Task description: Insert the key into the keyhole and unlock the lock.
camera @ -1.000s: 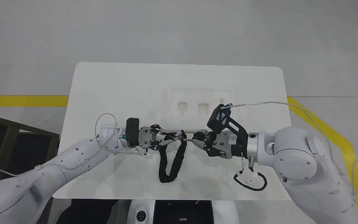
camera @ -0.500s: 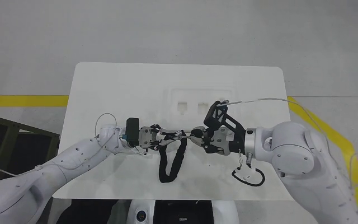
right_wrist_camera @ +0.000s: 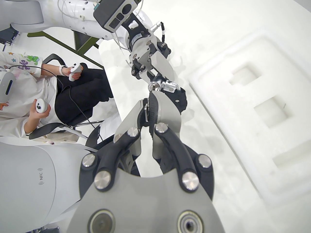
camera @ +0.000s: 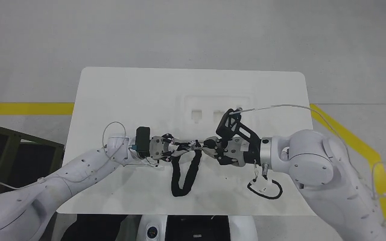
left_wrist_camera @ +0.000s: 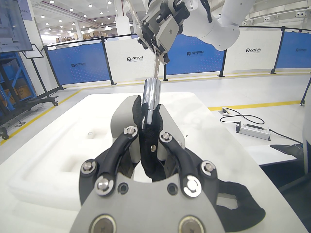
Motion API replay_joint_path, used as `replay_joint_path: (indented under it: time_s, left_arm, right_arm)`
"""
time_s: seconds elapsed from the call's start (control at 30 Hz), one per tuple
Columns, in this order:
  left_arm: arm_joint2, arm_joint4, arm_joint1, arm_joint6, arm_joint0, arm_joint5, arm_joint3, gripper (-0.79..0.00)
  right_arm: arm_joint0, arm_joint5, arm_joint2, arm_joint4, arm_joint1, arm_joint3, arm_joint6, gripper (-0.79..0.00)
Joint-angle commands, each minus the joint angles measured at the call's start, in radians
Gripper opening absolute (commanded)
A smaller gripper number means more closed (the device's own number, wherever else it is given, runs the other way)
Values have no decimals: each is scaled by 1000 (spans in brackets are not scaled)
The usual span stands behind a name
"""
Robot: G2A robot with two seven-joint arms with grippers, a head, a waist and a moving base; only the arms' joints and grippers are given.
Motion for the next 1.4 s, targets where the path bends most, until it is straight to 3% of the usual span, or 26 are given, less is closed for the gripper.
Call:
replay_joint_path:
  time_s: [0.0, 1.37]
  left_arm:
    - [0, 0, 0, 0, 0, 0, 0, -785]
    - [0, 0, 0, 0, 0, 0, 0, -785]
  right_arm:
    - [2, 0, -1, -1, 0, 3, 1, -785]
    - [22, -6, -10, 16, 11, 11, 36, -785]
